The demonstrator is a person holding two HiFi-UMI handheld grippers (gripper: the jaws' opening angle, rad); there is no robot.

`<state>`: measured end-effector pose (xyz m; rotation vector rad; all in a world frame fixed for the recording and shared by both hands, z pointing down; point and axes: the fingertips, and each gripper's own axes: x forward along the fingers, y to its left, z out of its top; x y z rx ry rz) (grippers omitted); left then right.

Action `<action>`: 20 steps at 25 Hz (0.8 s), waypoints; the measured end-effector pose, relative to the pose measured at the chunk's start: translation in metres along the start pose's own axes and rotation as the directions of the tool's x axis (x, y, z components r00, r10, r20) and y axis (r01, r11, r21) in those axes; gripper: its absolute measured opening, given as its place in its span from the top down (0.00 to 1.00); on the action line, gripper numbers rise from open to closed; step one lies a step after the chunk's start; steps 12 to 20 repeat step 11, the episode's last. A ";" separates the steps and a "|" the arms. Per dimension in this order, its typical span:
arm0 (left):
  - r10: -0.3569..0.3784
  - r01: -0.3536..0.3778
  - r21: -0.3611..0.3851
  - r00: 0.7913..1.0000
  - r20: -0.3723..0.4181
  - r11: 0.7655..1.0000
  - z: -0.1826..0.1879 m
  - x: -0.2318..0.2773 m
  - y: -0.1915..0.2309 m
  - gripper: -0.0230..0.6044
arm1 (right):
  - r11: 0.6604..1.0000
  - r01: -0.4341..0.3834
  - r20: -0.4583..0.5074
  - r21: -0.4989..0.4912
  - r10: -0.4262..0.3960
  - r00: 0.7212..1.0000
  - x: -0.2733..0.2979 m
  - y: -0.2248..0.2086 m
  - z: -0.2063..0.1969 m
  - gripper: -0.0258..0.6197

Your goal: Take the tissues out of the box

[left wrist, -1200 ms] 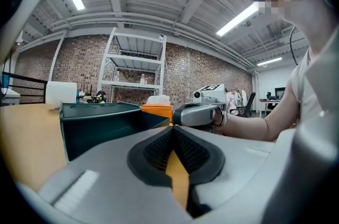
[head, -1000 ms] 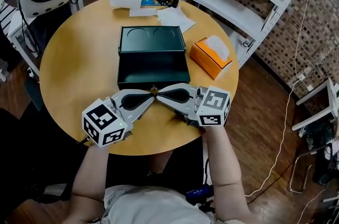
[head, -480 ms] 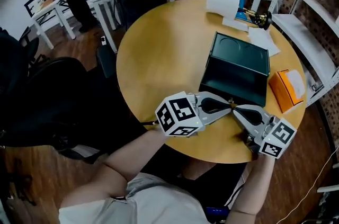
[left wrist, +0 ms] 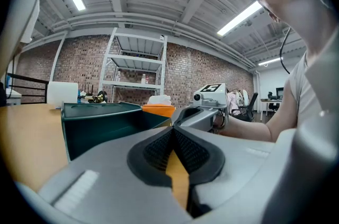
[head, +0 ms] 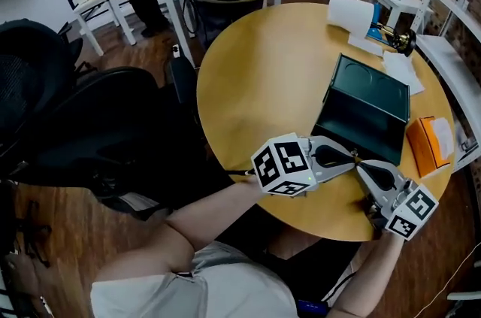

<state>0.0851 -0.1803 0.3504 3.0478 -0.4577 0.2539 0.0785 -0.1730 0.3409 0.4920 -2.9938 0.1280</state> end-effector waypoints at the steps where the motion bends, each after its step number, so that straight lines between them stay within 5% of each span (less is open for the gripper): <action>1: 0.000 0.000 0.000 1.000 -0.001 1.000 0.000 -0.002 0.000 0.96 | 1.000 0.000 0.000 0.000 0.000 1.000 0.001 0.001 0.001 0.96; 20: 0.003 -0.003 0.009 1.000 -0.008 1.000 -0.003 0.004 0.005 0.96 | 1.000 0.000 0.006 -0.006 0.000 1.000 0.001 -0.007 -0.001 0.96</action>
